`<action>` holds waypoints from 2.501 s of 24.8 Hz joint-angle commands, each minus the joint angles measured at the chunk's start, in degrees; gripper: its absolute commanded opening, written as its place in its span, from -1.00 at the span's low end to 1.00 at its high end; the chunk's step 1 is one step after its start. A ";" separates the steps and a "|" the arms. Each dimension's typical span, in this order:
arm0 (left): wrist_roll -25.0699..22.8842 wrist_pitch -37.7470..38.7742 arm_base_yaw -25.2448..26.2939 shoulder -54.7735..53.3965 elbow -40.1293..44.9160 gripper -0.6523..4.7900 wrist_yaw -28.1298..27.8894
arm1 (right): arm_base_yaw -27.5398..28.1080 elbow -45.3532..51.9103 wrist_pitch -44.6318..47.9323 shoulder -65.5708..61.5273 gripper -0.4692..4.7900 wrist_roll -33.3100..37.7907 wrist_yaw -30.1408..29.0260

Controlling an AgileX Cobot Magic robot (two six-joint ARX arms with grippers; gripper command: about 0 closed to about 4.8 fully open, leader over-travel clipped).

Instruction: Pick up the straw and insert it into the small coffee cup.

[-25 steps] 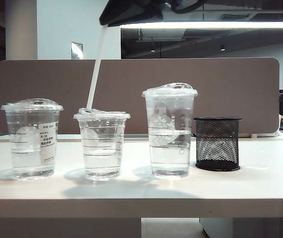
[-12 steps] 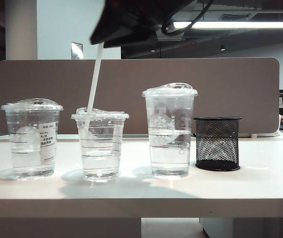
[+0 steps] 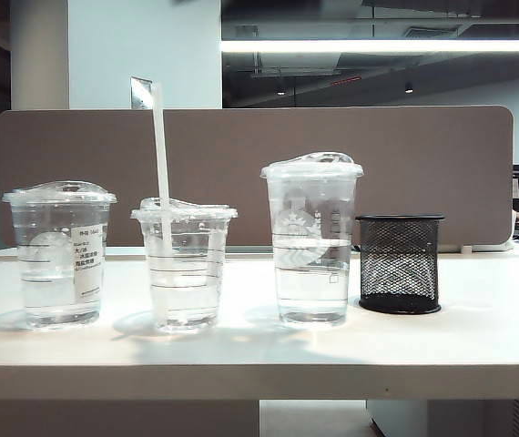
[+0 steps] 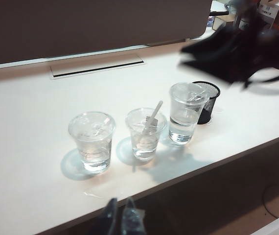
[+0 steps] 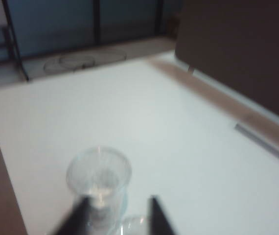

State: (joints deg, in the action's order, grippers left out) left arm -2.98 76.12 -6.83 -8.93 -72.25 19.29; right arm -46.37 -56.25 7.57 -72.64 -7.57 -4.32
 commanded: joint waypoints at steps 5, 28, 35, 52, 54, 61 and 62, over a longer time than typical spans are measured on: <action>-0.02 -0.33 0.00 0.02 -0.15 -0.69 0.00 | -0.07 3.54 1.64 20.11 -0.84 -0.17 3.10; -2.38 -43.01 0.02 0.00 24.61 -0.69 11.43 | -0.02 39.58 -2.29 69.00 -0.84 -0.15 12.28; 5.49 -66.53 0.00 -0.02 53.02 -0.68 11.43 | -0.11 43.98 -10.10 72.59 -0.84 3.23 11.87; 4.92 -76.61 -0.02 0.00 67.38 -0.68 7.30 | -0.11 54.90 -10.38 72.61 -0.84 9.35 5.18; 4.50 -76.65 -0.02 0.00 67.38 -0.68 7.21 | -0.11 55.87 -10.97 72.61 -0.83 9.33 5.18; 1.18 -76.39 -0.02 0.00 69.75 -0.68 5.35 | -0.09 56.08 -18.05 72.61 -0.81 9.31 4.00; 1.33 -75.97 -0.02 0.00 69.90 -0.68 5.38 | -0.09 56.08 -18.05 72.61 -0.81 9.31 4.20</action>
State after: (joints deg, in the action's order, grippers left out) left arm -1.69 0.23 -6.85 -8.95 -2.42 24.75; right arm -46.37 -0.49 -11.07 -0.10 1.65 -0.30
